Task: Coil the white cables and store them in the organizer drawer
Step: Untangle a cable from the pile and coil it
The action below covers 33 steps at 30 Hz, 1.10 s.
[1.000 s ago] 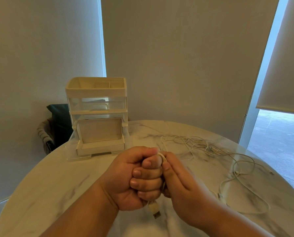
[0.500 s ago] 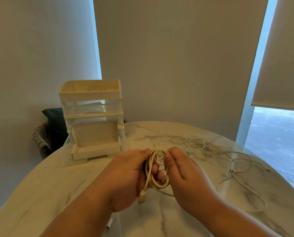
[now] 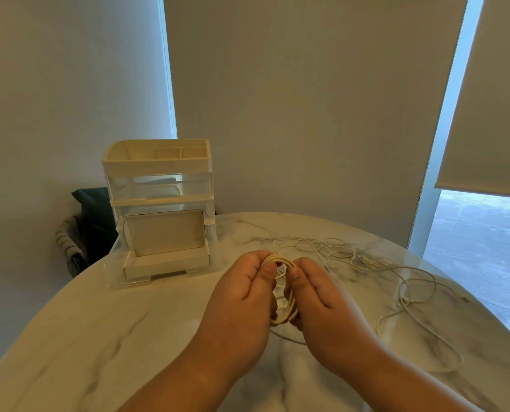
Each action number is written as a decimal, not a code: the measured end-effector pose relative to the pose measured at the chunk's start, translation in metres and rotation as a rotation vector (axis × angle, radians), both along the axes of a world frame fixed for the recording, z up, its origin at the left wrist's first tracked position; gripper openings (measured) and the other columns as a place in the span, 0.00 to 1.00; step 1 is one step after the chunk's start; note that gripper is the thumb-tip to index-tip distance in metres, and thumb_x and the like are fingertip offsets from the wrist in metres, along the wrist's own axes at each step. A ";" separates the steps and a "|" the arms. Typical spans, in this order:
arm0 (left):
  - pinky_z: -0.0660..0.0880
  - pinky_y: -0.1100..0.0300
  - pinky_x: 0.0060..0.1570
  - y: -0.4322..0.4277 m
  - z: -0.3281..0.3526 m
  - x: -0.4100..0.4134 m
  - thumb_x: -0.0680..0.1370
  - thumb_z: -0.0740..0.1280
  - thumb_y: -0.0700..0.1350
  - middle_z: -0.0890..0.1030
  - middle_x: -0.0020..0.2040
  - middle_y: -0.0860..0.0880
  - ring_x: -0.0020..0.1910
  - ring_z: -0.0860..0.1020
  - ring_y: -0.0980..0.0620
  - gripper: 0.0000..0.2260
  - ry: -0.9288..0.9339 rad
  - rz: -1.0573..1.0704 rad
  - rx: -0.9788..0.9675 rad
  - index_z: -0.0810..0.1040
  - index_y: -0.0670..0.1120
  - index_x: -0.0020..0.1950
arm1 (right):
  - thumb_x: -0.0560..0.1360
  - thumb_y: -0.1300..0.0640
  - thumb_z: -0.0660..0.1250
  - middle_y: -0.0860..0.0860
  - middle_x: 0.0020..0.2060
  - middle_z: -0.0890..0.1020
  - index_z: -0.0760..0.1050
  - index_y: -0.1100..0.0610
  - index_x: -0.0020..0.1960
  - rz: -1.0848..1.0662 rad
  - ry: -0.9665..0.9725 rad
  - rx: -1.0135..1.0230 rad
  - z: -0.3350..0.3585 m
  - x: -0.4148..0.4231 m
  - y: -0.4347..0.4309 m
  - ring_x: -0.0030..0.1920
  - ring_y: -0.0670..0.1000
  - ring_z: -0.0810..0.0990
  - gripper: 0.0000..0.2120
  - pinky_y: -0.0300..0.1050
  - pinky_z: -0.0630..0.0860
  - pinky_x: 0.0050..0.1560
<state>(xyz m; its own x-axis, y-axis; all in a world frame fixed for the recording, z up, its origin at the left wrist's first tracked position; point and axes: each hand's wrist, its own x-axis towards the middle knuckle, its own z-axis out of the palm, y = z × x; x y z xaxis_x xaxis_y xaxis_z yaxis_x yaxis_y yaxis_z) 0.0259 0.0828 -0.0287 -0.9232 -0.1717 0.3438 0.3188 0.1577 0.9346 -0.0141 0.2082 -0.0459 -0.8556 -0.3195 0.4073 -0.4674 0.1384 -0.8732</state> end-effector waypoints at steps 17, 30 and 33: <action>0.71 0.66 0.25 0.001 0.006 -0.001 0.84 0.59 0.41 0.75 0.25 0.57 0.23 0.74 0.61 0.11 -0.084 0.001 0.187 0.82 0.46 0.52 | 0.77 0.62 0.67 0.54 0.36 0.86 0.86 0.50 0.47 -0.111 -0.194 -0.054 0.003 -0.013 0.005 0.37 0.53 0.85 0.11 0.51 0.84 0.44; 0.68 0.71 0.28 -0.001 -0.004 -0.007 0.83 0.60 0.44 0.79 0.30 0.59 0.28 0.75 0.64 0.10 -0.087 0.096 0.012 0.82 0.52 0.50 | 0.79 0.65 0.65 0.59 0.37 0.84 0.78 0.64 0.49 0.048 -0.571 -0.571 -0.004 -0.021 -0.005 0.33 0.53 0.82 0.04 0.48 0.80 0.39; 0.68 0.67 0.31 -0.002 -0.006 -0.010 0.83 0.61 0.46 0.77 0.31 0.59 0.29 0.74 0.63 0.10 -0.113 0.110 -0.011 0.82 0.54 0.51 | 0.78 0.66 0.66 0.55 0.32 0.82 0.74 0.59 0.47 0.007 -0.633 -0.589 -0.004 -0.020 -0.005 0.30 0.50 0.79 0.04 0.45 0.74 0.35</action>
